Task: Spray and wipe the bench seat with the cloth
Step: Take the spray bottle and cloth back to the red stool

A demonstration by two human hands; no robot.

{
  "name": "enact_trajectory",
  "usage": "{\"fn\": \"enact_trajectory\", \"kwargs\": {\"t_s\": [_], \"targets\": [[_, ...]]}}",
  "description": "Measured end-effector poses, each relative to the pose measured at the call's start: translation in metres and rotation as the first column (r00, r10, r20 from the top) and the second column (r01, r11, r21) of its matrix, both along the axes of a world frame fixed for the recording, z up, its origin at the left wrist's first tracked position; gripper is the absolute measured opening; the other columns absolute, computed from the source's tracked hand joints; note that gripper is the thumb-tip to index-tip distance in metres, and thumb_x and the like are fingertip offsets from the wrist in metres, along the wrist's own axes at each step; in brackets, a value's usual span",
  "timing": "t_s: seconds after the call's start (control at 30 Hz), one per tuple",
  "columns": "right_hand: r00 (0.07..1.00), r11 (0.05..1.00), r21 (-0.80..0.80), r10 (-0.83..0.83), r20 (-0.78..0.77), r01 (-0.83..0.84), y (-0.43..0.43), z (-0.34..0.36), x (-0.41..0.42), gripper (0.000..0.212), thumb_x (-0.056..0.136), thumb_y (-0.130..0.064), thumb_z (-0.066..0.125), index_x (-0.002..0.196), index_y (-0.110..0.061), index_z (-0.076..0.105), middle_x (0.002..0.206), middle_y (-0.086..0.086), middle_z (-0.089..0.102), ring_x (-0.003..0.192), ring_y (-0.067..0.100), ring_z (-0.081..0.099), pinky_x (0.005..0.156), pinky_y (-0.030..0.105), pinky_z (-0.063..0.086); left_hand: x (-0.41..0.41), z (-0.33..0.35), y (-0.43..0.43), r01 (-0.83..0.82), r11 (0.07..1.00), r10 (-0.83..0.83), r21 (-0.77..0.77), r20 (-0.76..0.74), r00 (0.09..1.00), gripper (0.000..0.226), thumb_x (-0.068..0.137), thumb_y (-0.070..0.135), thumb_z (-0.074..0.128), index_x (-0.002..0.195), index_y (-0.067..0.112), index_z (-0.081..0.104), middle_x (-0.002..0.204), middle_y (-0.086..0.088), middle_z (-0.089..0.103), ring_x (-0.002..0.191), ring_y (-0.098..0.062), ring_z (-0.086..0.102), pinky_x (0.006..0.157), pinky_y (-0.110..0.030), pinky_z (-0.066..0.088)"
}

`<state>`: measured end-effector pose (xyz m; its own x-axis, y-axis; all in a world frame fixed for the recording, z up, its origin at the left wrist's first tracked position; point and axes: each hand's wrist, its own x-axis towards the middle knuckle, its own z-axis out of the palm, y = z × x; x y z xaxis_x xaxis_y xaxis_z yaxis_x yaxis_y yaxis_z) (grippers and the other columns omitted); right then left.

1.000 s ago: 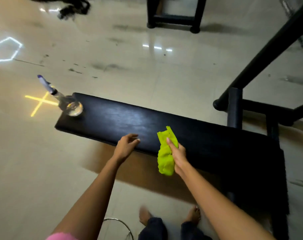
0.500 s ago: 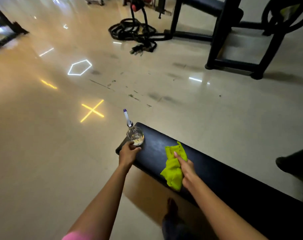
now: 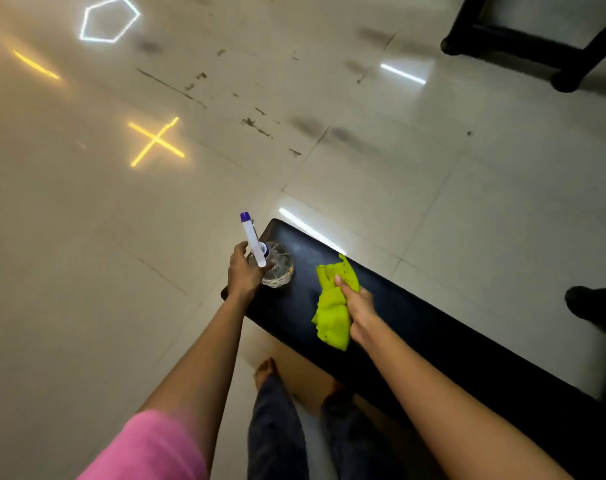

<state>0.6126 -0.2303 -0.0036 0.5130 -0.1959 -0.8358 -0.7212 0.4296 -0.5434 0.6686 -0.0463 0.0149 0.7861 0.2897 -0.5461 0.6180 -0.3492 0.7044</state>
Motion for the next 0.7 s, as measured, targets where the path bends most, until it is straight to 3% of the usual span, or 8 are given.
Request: {"fn": "enact_trajectory", "kwargs": {"t_s": [0.07,0.17,0.27,0.4,0.5,0.6,0.67,0.7], "targets": [[0.999,1.0,0.007,-0.024,-0.021,0.024,0.001,-0.004,0.009,0.013,0.087,-0.019,0.062,0.078,-0.01,0.061,0.071,0.012,0.06,0.046,0.015,0.058,0.051,0.028,0.049,0.01,-0.002,-0.001,0.06,0.998,-0.06,-0.015,-0.004,0.998,0.038,0.078,0.009,0.073,0.104,0.024,0.051,0.111,-0.009,0.057,0.103,-0.027,0.056,0.083,-0.032,0.044],[0.997,0.997,0.028,-0.066,-0.032,0.067,0.003,-0.008,0.018,0.012,0.087,-0.019,0.062,0.078,-0.01,0.061,0.072,0.012,0.06,0.049,0.017,0.058,0.053,0.029,0.049,0.017,-0.005,-0.002,0.137,0.99,-0.135,0.033,-0.043,0.99,0.028,0.08,0.008,0.071,0.1,0.012,0.052,0.099,-0.009,0.056,0.094,-0.027,0.056,0.078,-0.031,0.042],[0.993,0.992,0.047,-0.114,-0.034,0.115,0.003,-0.003,0.02,0.011,0.087,-0.018,0.062,0.079,-0.011,0.06,0.071,0.012,0.06,0.052,0.02,0.058,0.053,0.029,0.048,0.023,0.001,-0.005,0.282,0.947,-0.275,0.152,-0.066,0.959,0.019,0.083,0.013,0.069,0.093,0.014,0.053,0.091,-0.007,0.055,0.086,-0.025,0.053,0.072,-0.029,0.037],[0.962,0.956,0.109,-0.273,-0.018,0.274,-0.005,0.022,0.015,0.013,0.088,-0.017,0.06,0.079,-0.008,0.061,0.052,0.004,0.064,0.04,0.015,0.059,0.042,0.023,0.049,0.037,0.027,-0.013,0.492,0.85,-0.488,0.186,-0.07,0.87,0.02,0.083,0.014,0.069,0.095,0.009,0.055,0.086,-0.007,0.054,0.082,-0.028,0.054,0.067,-0.027,0.035],[0.916,0.912,0.099,-0.401,0.007,0.399,-0.015,0.041,0.011,0.014,0.089,-0.017,0.059,0.086,-0.004,0.061,0.048,0.003,0.065,0.039,0.015,0.06,0.041,0.024,0.05,0.056,0.053,-0.026,0.688,0.71,-0.691,0.15,-0.044,0.722,0.019,0.08,0.014,0.071,0.087,0.013,0.054,0.082,-0.006,0.056,0.085,-0.033,0.058,0.061,-0.026,0.035],[0.822,0.823,0.024,-0.568,0.05,0.567,-0.016,0.057,-0.003,0.026,0.087,-0.018,0.061,0.105,0.0,0.062,0.048,0.0,0.065,0.04,0.014,0.061,0.049,0.029,0.051,0.074,0.078,-0.045,0.851,0.496,-0.865,0.17,0.008,0.502,0.016,0.08,0.02,0.072,0.085,0.015,0.057,0.089,-0.013,0.065,0.09,-0.036,0.061,0.07,-0.031,0.041],[0.746,0.748,0.015,-0.663,0.069,0.664,-0.01,0.066,-0.017,0.031,0.087,-0.02,0.062,0.11,0.001,0.061,0.057,0.004,0.069,0.045,0.018,0.063,0.058,0.034,0.052,0.076,0.09,-0.057,0.909,0.37,-0.929,0.194,0.049,0.367,0.022,0.08,0.022,0.071,0.096,0.009,0.063,0.101,-0.015,0.067,0.094,-0.034,0.06,0.073,-0.03,0.041],[0.703,0.705,0.012,-0.709,0.065,0.709,-0.004,0.07,-0.028,0.034,0.086,-0.022,0.063,0.111,0.001,0.06,0.071,0.01,0.072,0.052,0.022,0.064,0.063,0.038,0.053,0.072,0.098,-0.063,0.931,0.302,-0.953,0.203,0.077,0.293,0.026,0.08,0.023,0.071,0.1,0.008,0.062,0.104,-0.015,0.067,0.095,-0.034,0.06,0.072,-0.028,0.039]]}}
